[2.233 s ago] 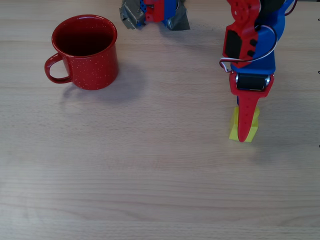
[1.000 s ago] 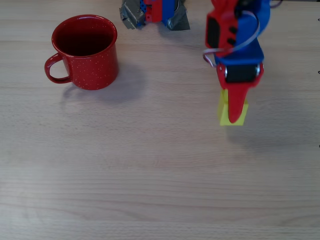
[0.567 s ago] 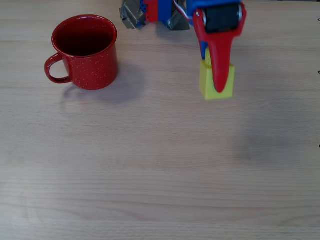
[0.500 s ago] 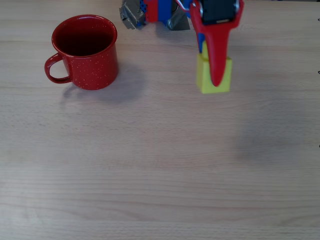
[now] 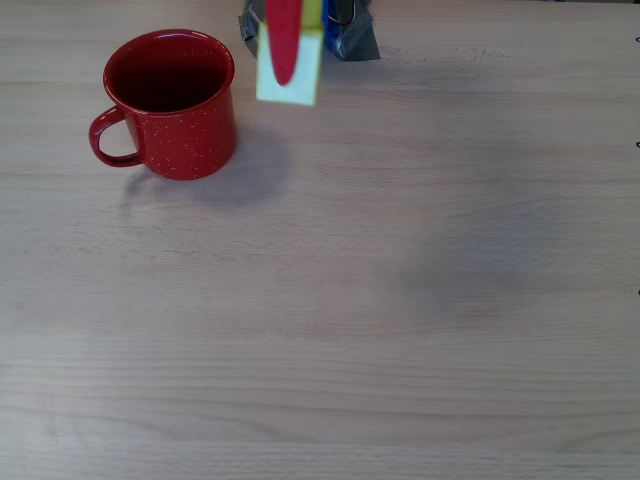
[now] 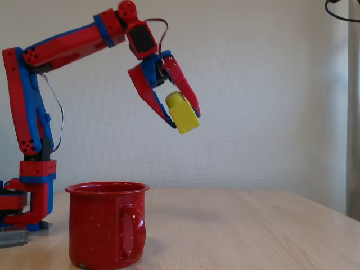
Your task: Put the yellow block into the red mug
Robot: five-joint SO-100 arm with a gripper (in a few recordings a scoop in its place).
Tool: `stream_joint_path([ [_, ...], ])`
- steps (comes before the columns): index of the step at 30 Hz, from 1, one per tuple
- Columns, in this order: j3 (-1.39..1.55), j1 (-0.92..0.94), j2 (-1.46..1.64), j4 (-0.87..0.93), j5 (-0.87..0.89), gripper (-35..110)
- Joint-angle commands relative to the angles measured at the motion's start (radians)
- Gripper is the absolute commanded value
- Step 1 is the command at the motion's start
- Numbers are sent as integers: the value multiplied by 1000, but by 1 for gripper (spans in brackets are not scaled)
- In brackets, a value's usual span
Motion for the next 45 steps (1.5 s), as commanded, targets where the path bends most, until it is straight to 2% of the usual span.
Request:
stream_joint_path([
  [1,-100,58,106,66,-34,0],
  [13,-26,341,175,141,-167,0],
  [23,67,537,192,241,-195,0],
  [30,199,569,192,219,-218,0],
  [40,439,554,183,34,-218,0],
  [45,471,538,170,-2,-218,0],
])
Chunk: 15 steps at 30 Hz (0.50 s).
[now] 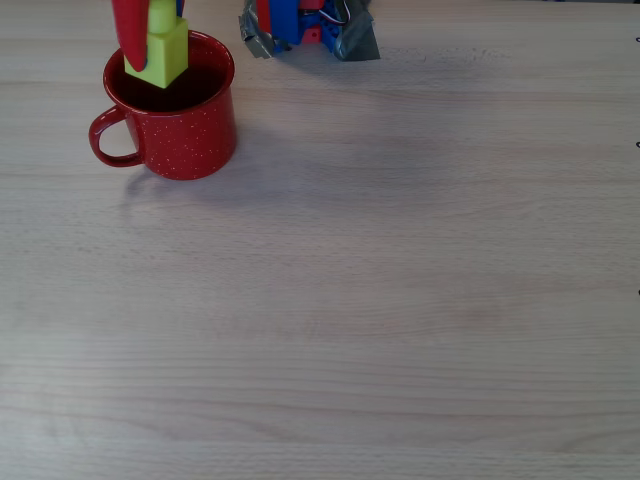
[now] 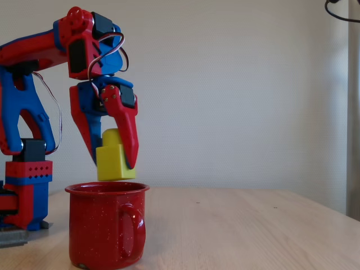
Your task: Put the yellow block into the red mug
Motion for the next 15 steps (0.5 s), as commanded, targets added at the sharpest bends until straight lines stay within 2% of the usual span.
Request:
stream_joint_path([
  [1,0,2,29,-8,-31,0],
  [15,61,2,11,-29,-37,0],
])
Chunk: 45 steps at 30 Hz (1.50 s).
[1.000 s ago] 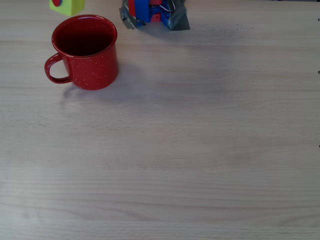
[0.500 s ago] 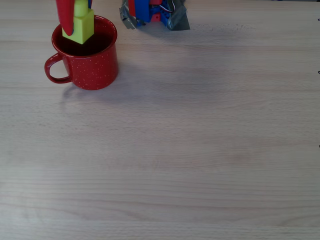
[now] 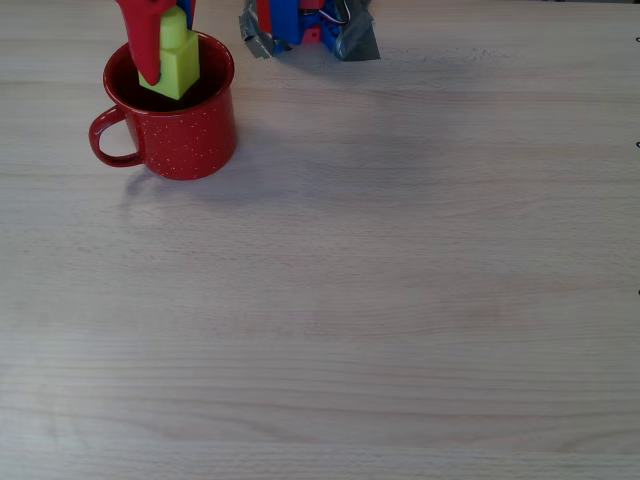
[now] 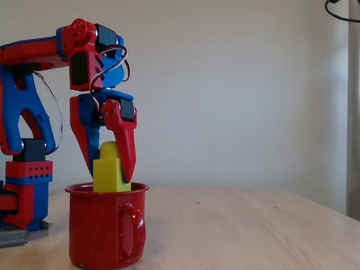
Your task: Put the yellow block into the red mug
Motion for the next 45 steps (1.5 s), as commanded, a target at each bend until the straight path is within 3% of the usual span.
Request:
stream_joint_path([
  [1,-15,5,25,-5,-21,0],
  [3,-9,6,23,-8,-32,2],
  [8,2,14,21,-8,-34,29],
  [11,2,14,21,-8,-34,37],
  [25,0,9,21,-15,-34,40],
  [30,-15,3,21,-11,-34,35],
  [34,-38,-8,21,-23,-29,4],
  [45,-103,-124,21,-172,64,0],
])
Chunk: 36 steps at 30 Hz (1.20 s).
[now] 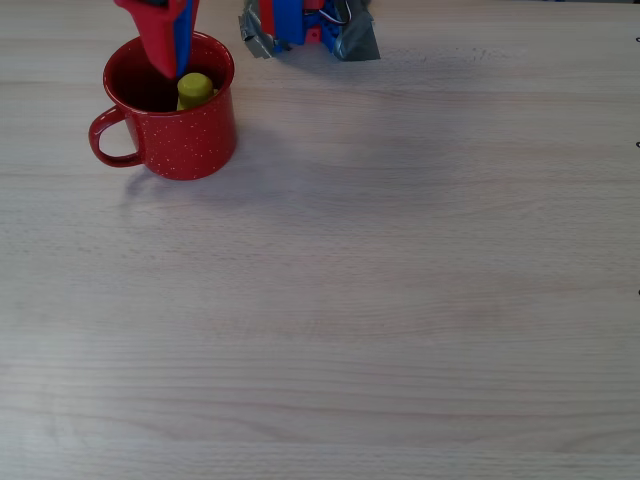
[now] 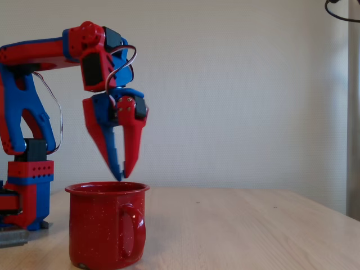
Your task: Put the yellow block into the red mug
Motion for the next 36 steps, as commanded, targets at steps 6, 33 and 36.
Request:
stream_joint_path([
  [6,-150,-143,20,-117,75,0],
  [33,327,-471,635,-104,163,0],
  [36,463,-485,756,-121,175,0],
])
